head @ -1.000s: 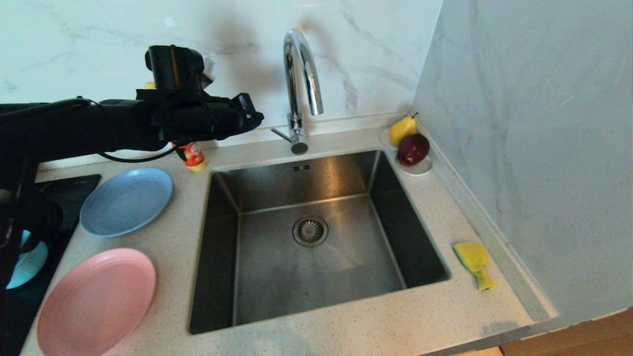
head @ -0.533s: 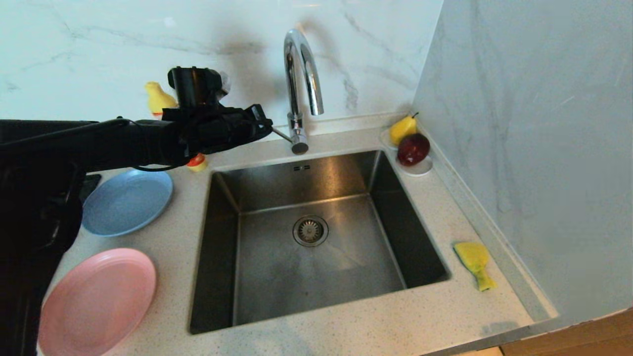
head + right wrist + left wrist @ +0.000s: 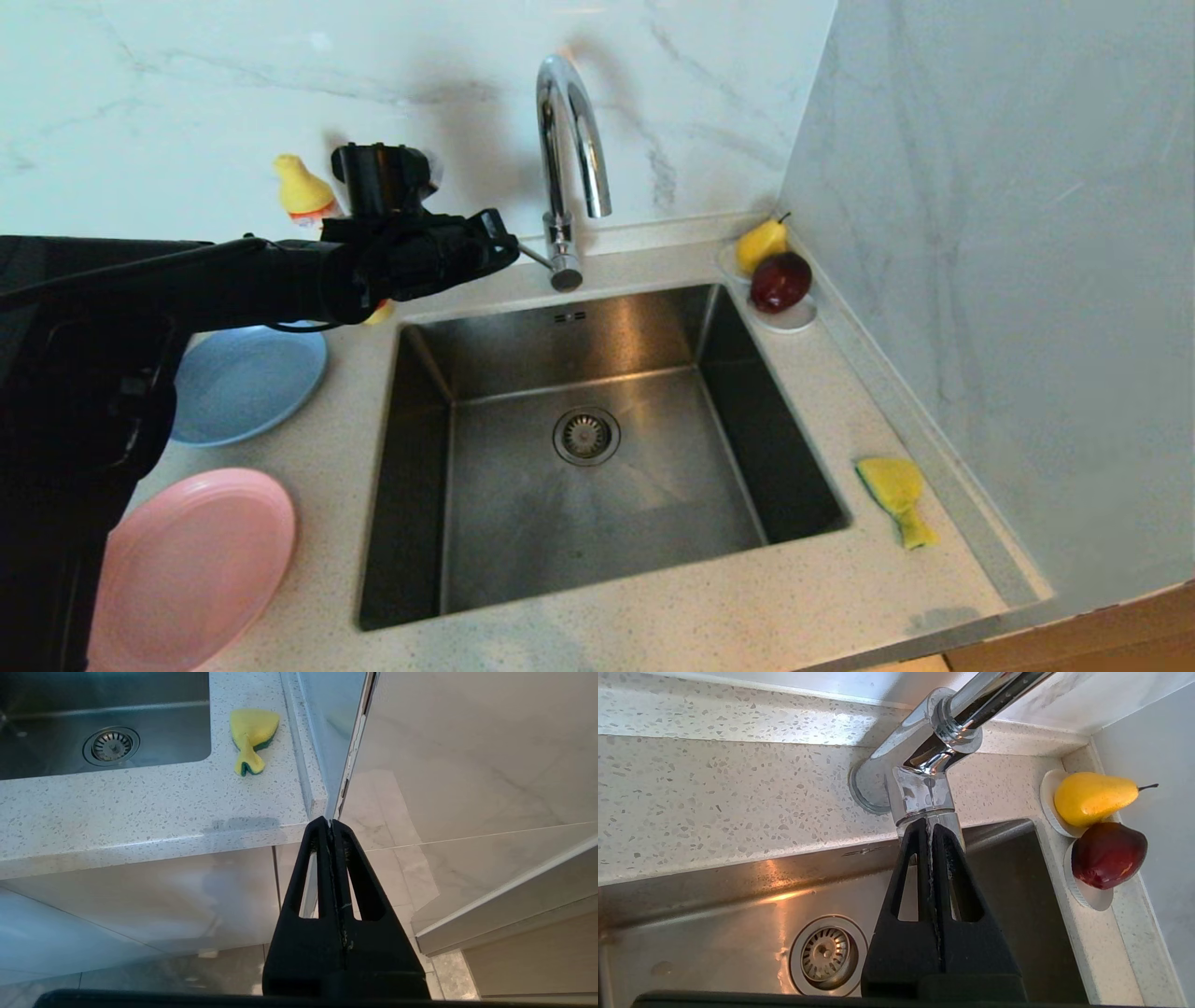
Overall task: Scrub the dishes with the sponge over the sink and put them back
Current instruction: Turn on the faucet
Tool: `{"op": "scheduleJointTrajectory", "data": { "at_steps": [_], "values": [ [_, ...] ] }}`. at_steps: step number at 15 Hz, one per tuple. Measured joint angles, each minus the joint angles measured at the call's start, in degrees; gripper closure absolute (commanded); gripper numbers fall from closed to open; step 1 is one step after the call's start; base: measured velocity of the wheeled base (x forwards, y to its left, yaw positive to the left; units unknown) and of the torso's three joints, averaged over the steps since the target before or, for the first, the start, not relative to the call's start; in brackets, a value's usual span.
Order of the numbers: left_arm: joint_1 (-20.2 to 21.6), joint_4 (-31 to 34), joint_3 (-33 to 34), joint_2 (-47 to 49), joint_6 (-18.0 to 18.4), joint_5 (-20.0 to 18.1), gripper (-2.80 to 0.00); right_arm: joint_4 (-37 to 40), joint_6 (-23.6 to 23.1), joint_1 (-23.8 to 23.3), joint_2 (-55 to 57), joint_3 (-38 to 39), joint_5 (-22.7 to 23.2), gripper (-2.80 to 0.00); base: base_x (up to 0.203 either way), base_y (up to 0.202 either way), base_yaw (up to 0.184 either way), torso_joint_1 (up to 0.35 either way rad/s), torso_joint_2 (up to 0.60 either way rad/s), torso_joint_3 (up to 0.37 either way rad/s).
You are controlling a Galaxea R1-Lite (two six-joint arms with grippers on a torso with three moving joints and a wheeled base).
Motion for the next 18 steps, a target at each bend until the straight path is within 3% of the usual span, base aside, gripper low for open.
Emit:
{"op": "scheduleJointTrajectory", "data": {
  "at_steps": [14, 18],
  "values": [
    [-0.6, 1.7, 0.4, -0.7, -0.2, 0.0, 0.00, 0.0, 0.0, 0.0, 0.0, 0.0, 0.0, 0.00, 0.000, 0.000, 0.000, 0.000, 0.00, 0.000],
    [0.5, -1.4, 0.2, -2.1, 0.2, 1.1, 0.00, 0.0, 0.0, 0.0, 0.0, 0.0, 0.0, 0.00, 0.000, 0.000, 0.000, 0.000, 0.00, 0.000]
  ]
}}
